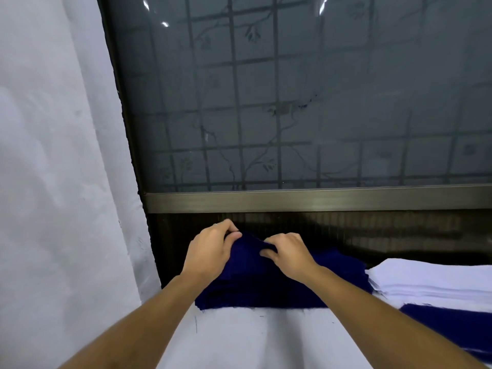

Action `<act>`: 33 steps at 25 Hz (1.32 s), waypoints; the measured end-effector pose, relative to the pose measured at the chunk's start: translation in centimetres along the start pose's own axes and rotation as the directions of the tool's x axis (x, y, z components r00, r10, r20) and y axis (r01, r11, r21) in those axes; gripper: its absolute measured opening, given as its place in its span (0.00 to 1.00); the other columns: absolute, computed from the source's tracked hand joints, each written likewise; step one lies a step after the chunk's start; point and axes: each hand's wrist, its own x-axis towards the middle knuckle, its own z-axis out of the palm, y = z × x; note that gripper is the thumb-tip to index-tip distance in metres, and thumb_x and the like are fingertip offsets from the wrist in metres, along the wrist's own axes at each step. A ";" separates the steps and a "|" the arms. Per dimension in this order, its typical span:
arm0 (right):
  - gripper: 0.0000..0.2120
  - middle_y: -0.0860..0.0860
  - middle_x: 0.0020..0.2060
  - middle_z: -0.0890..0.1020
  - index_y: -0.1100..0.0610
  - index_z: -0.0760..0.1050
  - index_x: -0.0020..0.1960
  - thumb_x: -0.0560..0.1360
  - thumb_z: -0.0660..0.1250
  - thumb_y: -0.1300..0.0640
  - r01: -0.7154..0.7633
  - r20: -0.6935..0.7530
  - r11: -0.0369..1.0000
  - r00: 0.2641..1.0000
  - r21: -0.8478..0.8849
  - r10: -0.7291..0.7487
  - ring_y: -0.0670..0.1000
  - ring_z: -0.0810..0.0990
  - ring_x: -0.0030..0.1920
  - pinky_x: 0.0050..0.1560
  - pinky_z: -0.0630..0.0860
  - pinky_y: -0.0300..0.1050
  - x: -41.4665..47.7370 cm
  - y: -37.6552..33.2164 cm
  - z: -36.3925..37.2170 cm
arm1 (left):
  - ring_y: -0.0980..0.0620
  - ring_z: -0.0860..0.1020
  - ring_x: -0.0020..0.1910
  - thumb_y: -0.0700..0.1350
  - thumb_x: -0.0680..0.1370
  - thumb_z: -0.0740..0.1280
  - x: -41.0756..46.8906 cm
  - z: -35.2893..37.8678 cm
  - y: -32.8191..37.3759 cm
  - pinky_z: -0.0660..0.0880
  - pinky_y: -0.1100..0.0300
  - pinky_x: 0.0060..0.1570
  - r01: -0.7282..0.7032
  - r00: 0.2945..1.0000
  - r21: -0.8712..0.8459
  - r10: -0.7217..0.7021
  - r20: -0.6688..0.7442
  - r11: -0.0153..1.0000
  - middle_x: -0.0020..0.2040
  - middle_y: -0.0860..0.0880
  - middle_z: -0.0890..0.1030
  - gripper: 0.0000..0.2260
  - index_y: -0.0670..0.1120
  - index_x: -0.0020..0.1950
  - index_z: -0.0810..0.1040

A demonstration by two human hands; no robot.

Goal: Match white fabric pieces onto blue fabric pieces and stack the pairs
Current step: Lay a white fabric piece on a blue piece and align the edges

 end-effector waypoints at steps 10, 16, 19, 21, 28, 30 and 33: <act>0.07 0.47 0.45 0.86 0.52 0.84 0.52 0.76 0.74 0.51 -0.215 0.132 0.948 0.973 0.234 0.189 0.46 0.84 0.46 0.54 0.81 0.53 -7.2 3.4 -9.0 | 0.58 0.79 0.40 0.55 0.83 0.61 -1.3 -3.5 2.1 0.80 0.55 0.40 0.169 0.981 -0.128 -0.180 -0.071 0.977 0.41 0.57 0.80 0.06 0.56 0.51 0.75; 0.08 0.51 0.41 0.87 0.54 0.83 0.47 0.71 0.78 0.52 -0.342 0.297 0.875 0.923 0.344 0.244 0.54 0.86 0.44 0.44 0.82 0.44 -11.8 5.2 -11.8 | 0.58 0.79 0.42 0.56 0.82 0.63 -3.3 -3.8 2.9 0.80 0.57 0.42 0.174 0.985 -0.143 -0.173 0.019 0.974 0.41 0.57 0.81 0.05 0.58 0.49 0.75; 0.16 0.57 0.41 0.87 0.58 0.82 0.50 0.71 0.78 0.47 -0.417 0.436 0.842 0.864 0.343 0.251 0.55 0.86 0.43 0.48 0.81 0.44 -15.2 5.9 -12.9 | 0.57 0.79 0.44 0.54 0.82 0.63 -4.7 -3.7 2.9 0.80 0.54 0.45 0.221 0.974 -0.160 -0.210 0.087 0.962 0.43 0.56 0.81 0.04 0.57 0.50 0.76; 0.20 0.56 0.40 0.86 0.58 0.81 0.50 0.69 0.78 0.44 -0.462 0.501 0.829 0.823 0.316 0.268 0.53 0.85 0.41 0.49 0.80 0.45 -17.5 6.4 -13.7 | 0.56 0.79 0.46 0.52 0.83 0.64 -5.8 -3.5 2.6 0.81 0.54 0.47 0.265 0.959 -0.175 -0.240 0.149 0.948 0.44 0.56 0.82 0.04 0.55 0.51 0.77; 0.14 0.52 0.39 0.82 0.53 0.81 0.46 0.73 0.75 0.42 -0.687 0.639 0.622 0.678 0.374 0.364 0.47 0.75 0.33 0.31 0.69 0.38 -25.2 9.0 -14.6 | 0.53 0.83 0.46 0.49 0.82 0.66 -12.1 -0.7 3.5 0.76 0.67 0.41 0.380 0.867 -0.249 -0.249 0.431 0.891 0.44 0.52 0.85 0.07 0.49 0.48 0.81; 0.14 0.51 0.38 0.79 0.53 0.81 0.45 0.75 0.73 0.42 -0.719 0.603 0.578 0.671 0.386 0.432 0.45 0.73 0.33 0.31 0.68 0.38 -27.0 10.0 -14.1 | 0.52 0.82 0.48 0.50 0.82 0.66 -13.7 0.6 3.9 0.78 0.63 0.45 0.420 0.841 -0.241 -0.276 0.466 0.875 0.47 0.51 0.84 0.07 0.49 0.47 0.81; 0.12 0.52 0.38 0.79 0.57 0.80 0.45 0.78 0.71 0.48 -0.731 0.467 0.592 0.678 0.340 0.568 0.48 0.74 0.38 0.35 0.73 0.40 -29.5 11.4 -13.1 | 0.50 0.82 0.47 0.54 0.82 0.66 -15.6 2.9 4.2 0.81 0.57 0.48 0.477 0.802 -0.163 -0.351 0.483 0.864 0.48 0.50 0.84 0.09 0.49 0.48 0.80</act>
